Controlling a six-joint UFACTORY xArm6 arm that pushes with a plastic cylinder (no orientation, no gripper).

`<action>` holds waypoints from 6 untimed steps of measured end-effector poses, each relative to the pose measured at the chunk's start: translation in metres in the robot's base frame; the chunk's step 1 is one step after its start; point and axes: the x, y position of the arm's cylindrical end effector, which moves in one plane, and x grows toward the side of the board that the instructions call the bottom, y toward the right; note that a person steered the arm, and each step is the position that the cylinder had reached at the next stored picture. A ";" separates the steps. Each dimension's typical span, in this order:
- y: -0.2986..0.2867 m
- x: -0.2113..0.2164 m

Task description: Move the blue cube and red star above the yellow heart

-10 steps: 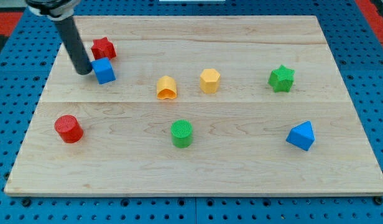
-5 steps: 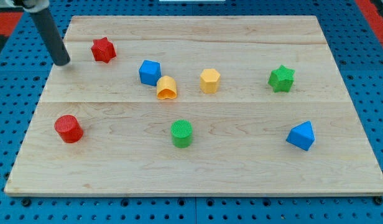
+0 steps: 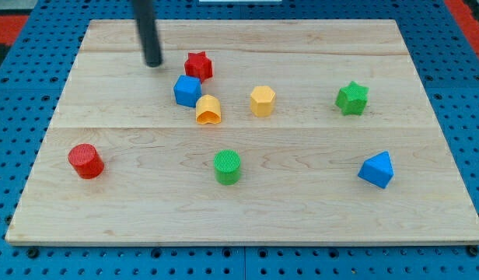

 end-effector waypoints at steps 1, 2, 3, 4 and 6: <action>0.027 0.023; 0.033 0.045; 0.060 0.071; 0.072 0.074; 0.069 0.055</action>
